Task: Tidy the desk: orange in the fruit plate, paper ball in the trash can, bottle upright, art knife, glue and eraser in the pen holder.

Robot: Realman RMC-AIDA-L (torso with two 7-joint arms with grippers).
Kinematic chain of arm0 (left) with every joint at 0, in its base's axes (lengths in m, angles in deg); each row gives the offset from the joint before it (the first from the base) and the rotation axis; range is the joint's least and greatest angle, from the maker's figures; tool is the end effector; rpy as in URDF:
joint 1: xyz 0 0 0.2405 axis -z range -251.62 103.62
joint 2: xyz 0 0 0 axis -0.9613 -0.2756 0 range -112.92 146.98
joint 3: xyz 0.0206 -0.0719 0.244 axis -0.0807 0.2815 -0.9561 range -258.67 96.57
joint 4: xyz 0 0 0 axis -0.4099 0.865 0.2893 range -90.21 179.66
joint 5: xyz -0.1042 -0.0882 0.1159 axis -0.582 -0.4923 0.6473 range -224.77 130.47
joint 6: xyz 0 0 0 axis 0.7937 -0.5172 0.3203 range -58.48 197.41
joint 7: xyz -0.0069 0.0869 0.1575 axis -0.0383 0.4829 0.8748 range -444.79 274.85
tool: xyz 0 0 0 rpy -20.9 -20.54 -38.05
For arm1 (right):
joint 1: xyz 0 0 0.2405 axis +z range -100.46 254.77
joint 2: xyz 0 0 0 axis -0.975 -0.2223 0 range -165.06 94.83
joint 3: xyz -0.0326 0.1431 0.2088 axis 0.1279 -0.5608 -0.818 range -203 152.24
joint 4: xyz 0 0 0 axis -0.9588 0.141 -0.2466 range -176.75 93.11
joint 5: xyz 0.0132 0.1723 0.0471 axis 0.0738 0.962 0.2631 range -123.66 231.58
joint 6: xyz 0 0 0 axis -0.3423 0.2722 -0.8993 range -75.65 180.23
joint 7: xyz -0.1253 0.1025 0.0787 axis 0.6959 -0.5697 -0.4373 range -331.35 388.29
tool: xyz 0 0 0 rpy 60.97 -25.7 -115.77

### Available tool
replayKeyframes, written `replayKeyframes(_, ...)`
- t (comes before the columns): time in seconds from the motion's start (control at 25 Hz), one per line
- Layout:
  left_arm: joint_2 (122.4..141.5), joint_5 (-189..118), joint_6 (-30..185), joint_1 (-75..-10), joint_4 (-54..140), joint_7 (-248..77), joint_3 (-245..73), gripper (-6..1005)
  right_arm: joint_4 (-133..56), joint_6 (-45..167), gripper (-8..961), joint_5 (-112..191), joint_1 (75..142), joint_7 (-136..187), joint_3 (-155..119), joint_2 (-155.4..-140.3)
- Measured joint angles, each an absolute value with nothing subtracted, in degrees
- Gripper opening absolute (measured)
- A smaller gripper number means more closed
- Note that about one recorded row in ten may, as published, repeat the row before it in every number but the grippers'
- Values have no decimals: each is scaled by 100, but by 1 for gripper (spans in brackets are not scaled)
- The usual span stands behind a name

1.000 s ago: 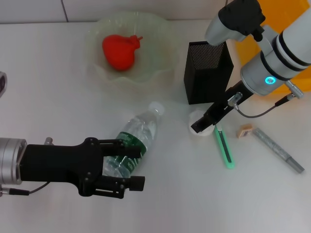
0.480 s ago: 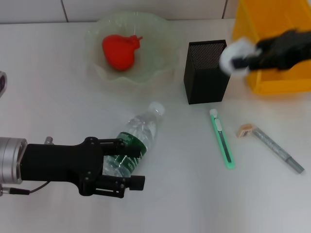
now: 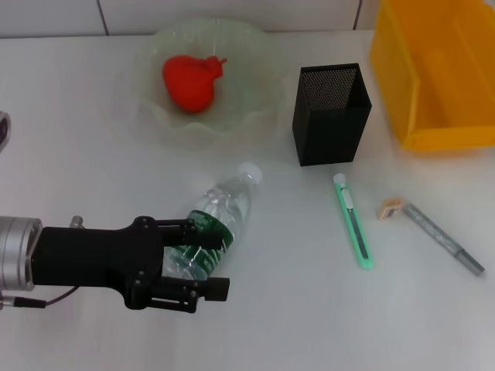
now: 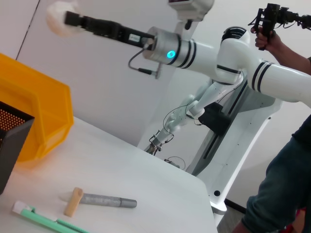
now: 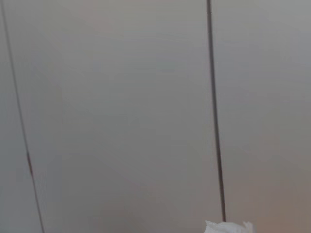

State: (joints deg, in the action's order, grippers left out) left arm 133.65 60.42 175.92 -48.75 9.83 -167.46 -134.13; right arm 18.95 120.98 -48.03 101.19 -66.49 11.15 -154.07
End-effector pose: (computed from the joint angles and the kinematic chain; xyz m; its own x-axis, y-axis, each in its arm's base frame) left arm -0.2169 0.2386 -0.0355 0.7483 0.4524 0.4852 0.3775 -0.8918 0.2493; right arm 0.2490 0.3834 0.0971 0.6948 -0.2033 -0.6899 -0.6794 -0.5004 -0.5367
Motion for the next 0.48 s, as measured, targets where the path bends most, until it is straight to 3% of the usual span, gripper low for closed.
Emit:
replayKeyframes(0.36, 13331, 6067, 17556, -4866, 983, -16895, -13357, 813, 1453, 11664, 648, -5013, 10352, -6628, 1128, -15406)
replayKeyframes(0.48, 13296, 6061, 17557, -4874, 978, -16980, -13265, 814, 1313, 11828, 684, -4992, 10334, -6637, 1119, -15319)
